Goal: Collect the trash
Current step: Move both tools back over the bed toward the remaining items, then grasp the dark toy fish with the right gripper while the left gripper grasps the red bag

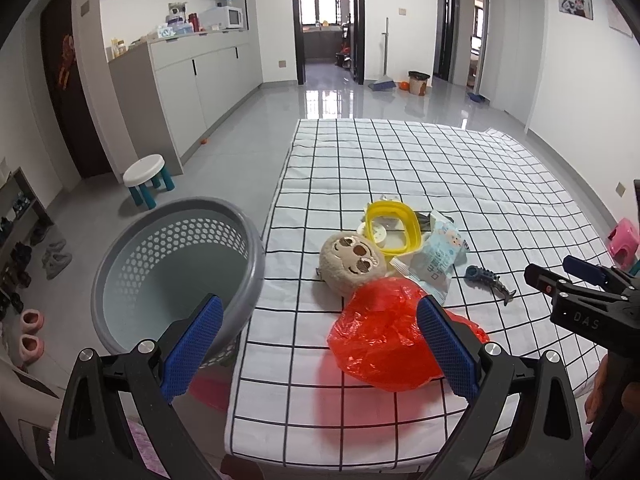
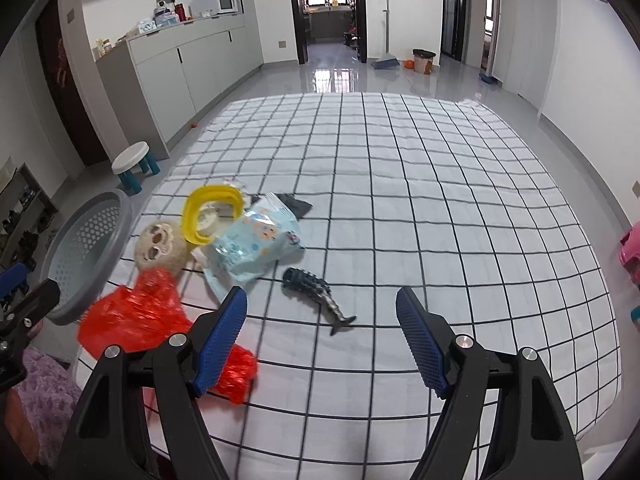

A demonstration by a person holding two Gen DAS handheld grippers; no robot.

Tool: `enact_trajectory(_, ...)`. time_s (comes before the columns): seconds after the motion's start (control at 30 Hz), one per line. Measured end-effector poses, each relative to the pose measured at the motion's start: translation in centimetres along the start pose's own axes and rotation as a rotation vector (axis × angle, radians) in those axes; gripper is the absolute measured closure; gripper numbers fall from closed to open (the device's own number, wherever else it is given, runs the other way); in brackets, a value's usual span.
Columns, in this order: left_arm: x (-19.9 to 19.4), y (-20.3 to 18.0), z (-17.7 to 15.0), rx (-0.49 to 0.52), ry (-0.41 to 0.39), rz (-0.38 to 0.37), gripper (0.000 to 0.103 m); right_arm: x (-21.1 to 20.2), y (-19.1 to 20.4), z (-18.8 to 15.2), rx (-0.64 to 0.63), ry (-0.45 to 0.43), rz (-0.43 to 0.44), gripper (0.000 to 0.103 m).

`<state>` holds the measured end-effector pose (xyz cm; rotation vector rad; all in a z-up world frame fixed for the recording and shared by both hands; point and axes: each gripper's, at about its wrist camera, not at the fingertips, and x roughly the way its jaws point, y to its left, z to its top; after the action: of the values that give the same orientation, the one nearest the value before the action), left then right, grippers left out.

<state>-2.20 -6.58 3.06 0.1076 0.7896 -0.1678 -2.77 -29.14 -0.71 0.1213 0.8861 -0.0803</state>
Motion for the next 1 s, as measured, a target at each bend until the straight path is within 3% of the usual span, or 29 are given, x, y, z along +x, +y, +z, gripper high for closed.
enact_trajectory(0.43,1.9,-0.8,-1.1,0.005,0.056,-0.011,0.008,4.9,-1.6,-0.5,-0.005,0.100,0.043,0.029)
enact_trajectory(1.0,1.8,-0.9,-1.4,-0.010,0.066,-0.018,0.008,10.3,-0.5,0.6,-0.099,0.160,0.015,0.031)
